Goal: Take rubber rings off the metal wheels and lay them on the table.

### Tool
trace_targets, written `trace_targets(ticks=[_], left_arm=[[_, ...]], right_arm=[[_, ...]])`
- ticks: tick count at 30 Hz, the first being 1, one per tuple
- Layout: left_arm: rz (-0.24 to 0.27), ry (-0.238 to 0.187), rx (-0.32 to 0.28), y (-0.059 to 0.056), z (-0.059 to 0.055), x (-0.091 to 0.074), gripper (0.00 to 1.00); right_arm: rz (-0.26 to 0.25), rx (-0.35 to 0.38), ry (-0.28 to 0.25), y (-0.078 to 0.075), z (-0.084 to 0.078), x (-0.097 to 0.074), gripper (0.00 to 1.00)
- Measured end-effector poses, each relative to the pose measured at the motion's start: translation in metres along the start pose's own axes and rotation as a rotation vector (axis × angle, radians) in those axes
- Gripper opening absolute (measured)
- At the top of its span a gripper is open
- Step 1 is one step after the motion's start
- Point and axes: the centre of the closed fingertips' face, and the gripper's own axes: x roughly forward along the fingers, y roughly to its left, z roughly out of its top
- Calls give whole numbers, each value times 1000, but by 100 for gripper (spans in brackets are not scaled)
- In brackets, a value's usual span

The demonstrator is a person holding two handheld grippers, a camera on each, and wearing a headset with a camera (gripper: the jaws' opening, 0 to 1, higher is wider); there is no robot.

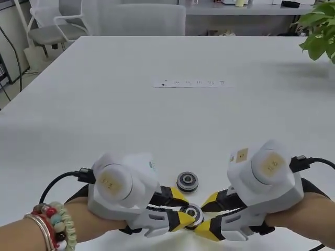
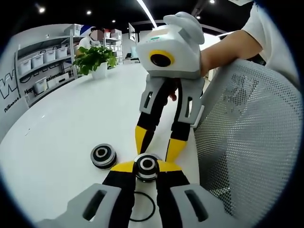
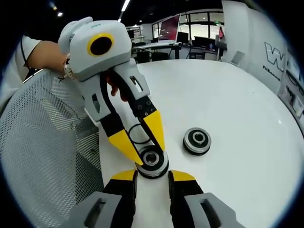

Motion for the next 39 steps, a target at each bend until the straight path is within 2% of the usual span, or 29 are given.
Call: trace_targets(ticks=[8,22,33,36,39], left_arm=[[-9,-3,1,-2,0,1,8],[-9,-12,2,0,0,2,8],[-7,-15,2,-1,1,2,8],[-6,-16,2,-1,1,2,8],[-5,-17,1,-1,1,2,8]], right_arm=[[-4,-28,6,1,1,0,22],[15,25,14,0,-3,-4,14],[25,39,21,1,-6,-5,10],[34,68,13,1,-6,-7,7],[26,74,10,-1,-6,-6,10]])
